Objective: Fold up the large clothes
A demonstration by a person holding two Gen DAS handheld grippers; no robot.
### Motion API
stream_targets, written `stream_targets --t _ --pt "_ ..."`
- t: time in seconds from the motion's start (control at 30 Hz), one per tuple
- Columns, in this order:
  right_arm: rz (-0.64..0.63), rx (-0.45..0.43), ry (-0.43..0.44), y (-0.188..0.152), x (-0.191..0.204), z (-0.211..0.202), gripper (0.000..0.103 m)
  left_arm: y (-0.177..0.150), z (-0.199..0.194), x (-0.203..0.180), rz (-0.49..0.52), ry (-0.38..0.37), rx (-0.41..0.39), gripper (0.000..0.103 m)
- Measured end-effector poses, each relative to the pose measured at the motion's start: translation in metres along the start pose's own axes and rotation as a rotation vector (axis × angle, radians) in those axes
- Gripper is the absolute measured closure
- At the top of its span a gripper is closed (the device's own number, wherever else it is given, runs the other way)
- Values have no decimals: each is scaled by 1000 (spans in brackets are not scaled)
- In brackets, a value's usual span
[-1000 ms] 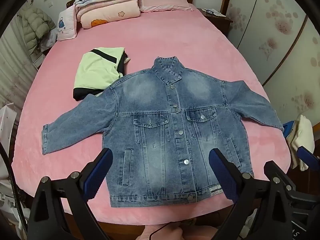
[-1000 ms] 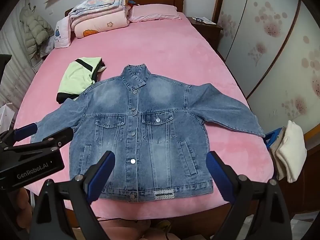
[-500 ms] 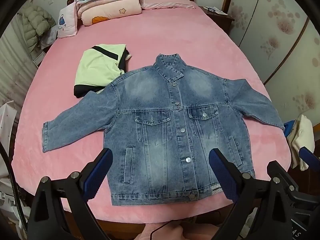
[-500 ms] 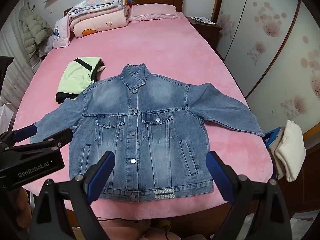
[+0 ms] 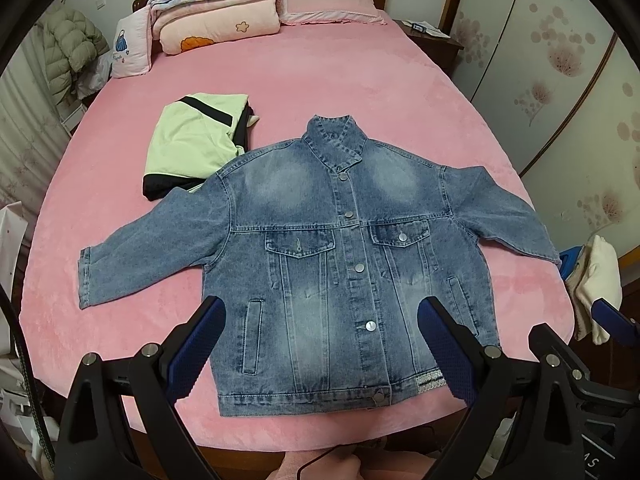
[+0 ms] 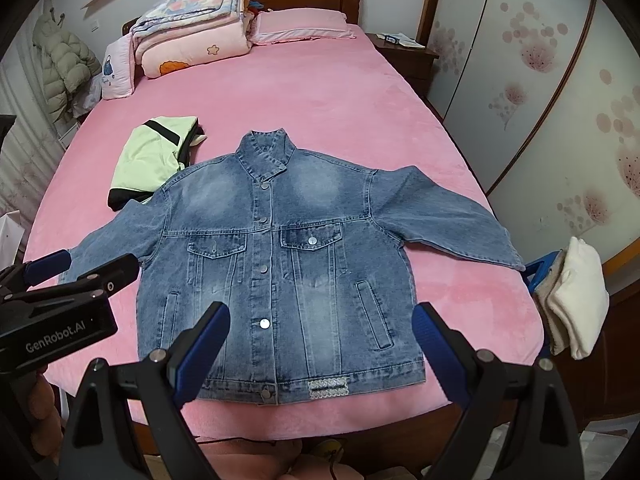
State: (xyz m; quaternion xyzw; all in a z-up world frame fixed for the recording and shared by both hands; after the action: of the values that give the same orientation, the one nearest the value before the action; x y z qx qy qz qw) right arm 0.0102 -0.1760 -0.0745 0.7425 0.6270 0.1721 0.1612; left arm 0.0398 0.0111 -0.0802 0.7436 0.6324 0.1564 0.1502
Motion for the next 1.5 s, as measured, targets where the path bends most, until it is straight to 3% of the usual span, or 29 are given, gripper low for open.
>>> stream_targets --t 0.93,1.5 --pt "21 -23 5 -4 21 -6 10 1 -8 25 -10 3 -27 7" --pt "37 -13 -11 -8 17 -10 10 -4 -8 19 13 -13 -30 7"
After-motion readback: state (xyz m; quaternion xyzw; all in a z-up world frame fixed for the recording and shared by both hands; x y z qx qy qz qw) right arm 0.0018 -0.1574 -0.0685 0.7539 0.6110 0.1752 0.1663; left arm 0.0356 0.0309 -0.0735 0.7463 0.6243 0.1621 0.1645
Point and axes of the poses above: each gripper's, at about its wrist camera, not at the fingertips, and z roughly the way its jaws point, x to its left, y to its top, the point moved 9 cm from there along z, roughly the way its jaws point, and after that the axes turned 12 degrees about z, right-handed, at the moved point
